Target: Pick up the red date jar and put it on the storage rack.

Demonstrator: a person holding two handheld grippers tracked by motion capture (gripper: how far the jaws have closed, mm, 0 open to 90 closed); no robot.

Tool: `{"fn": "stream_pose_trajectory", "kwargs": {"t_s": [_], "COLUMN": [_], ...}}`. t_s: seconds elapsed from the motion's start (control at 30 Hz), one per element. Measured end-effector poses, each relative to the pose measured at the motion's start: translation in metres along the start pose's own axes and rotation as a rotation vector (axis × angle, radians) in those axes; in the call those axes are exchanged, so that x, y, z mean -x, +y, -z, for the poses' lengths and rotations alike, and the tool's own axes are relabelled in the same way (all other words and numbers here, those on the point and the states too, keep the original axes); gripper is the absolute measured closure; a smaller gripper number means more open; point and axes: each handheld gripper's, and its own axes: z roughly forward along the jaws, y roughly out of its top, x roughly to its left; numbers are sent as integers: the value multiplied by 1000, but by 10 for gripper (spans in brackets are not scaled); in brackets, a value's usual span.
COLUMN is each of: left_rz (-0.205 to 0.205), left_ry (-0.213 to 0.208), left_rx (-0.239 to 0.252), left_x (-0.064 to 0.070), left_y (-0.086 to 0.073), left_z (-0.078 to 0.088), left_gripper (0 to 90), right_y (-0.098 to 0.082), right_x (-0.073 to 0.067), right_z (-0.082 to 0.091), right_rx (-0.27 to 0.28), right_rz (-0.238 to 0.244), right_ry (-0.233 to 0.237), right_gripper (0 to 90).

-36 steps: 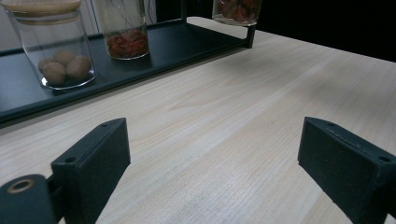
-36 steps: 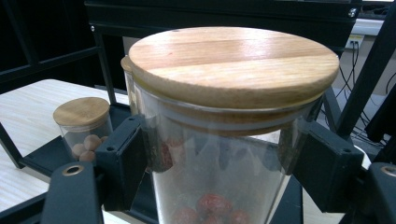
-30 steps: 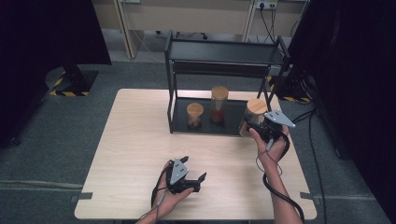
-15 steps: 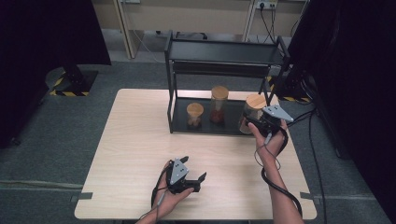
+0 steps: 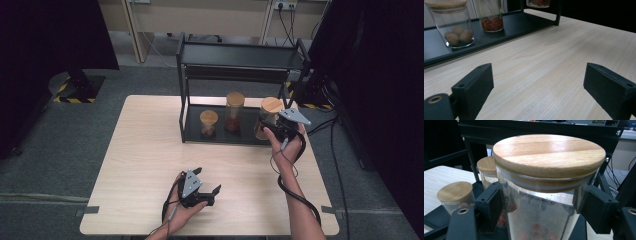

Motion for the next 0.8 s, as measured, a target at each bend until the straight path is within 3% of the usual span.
{"fn": "stream_pose_trajectory", "kwargs": {"t_s": [0.8], "left_rz": [-1], "left_ry": [0], "left_rx": [-1], "left_x": [0], "left_y": [0], "left_z": [0], "left_gripper": [87], "right_y": [14], "right_x": [1], "right_z": [-24], "right_rx": [-11], "right_rz": [2], "right_ry": [-14], "right_gripper": [256]}}
